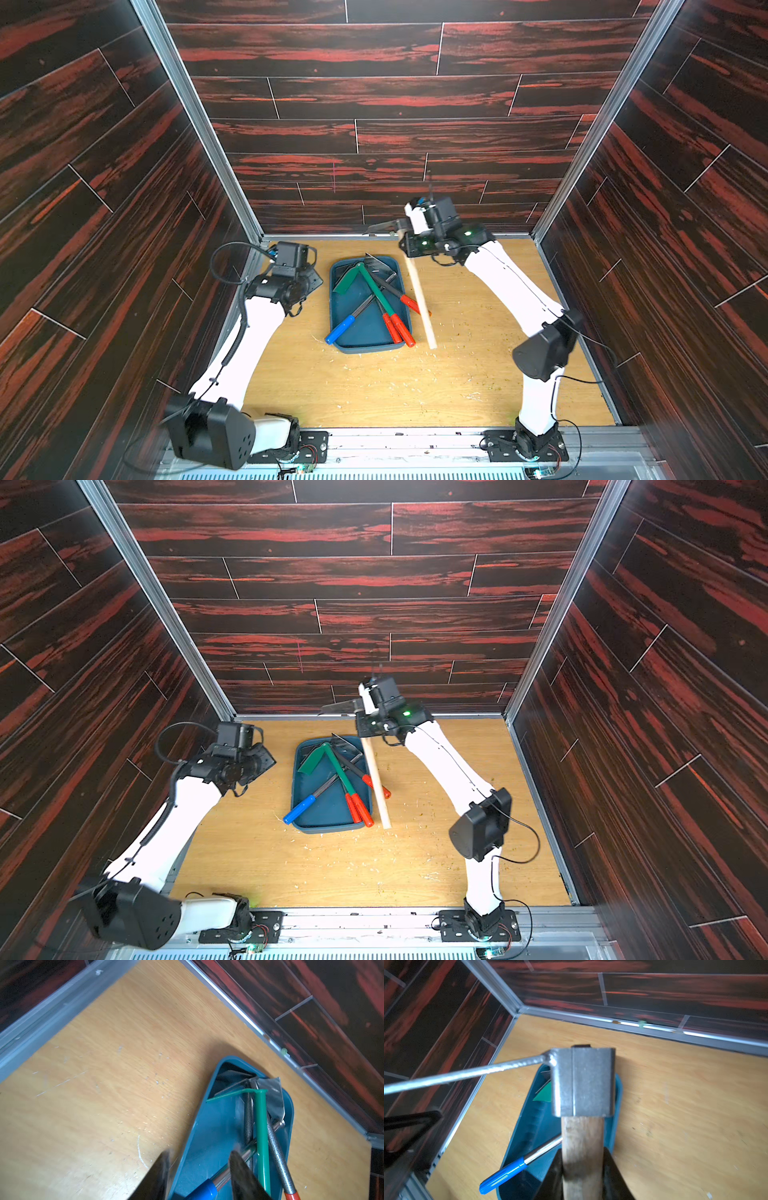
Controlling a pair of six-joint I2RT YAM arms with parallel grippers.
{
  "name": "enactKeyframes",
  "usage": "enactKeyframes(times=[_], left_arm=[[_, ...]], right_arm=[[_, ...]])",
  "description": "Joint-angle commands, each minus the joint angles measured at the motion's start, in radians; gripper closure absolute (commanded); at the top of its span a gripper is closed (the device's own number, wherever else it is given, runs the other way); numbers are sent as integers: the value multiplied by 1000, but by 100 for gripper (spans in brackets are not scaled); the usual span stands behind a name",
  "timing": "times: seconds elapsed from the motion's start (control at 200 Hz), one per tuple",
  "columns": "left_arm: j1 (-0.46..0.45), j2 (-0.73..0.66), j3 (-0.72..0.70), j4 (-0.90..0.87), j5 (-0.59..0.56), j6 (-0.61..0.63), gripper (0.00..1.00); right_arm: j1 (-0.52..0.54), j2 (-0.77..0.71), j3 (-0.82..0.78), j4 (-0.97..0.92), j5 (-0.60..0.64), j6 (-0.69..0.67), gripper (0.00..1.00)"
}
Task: Put the small hoe into the storage box
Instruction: Pick up the hoe from the center of the board, then place the hoe in the storage box.
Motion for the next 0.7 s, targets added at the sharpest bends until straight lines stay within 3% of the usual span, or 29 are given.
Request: enactKeyframes(times=[0.0,0.15,0.381,0.531,0.691], left_arm=[[45,-64,-37,-48,-40,-47,50],[82,-101,-64,-64,-58,-64,50],[113,-139,-78,-78,-66,-67,50],[120,-145,-71,-94,-73,-66,50],[123,-144,-48,-124,-114,-58,50]], right_arm=[[32,67,70,-7,-8,-56,100],[75,149,158,-30,-9,-96,100],[120,329,438,-170,-24,-146,100],[141,359,462,-176,-5,-150,100],[184,372,464,-190,104,-168,100]])
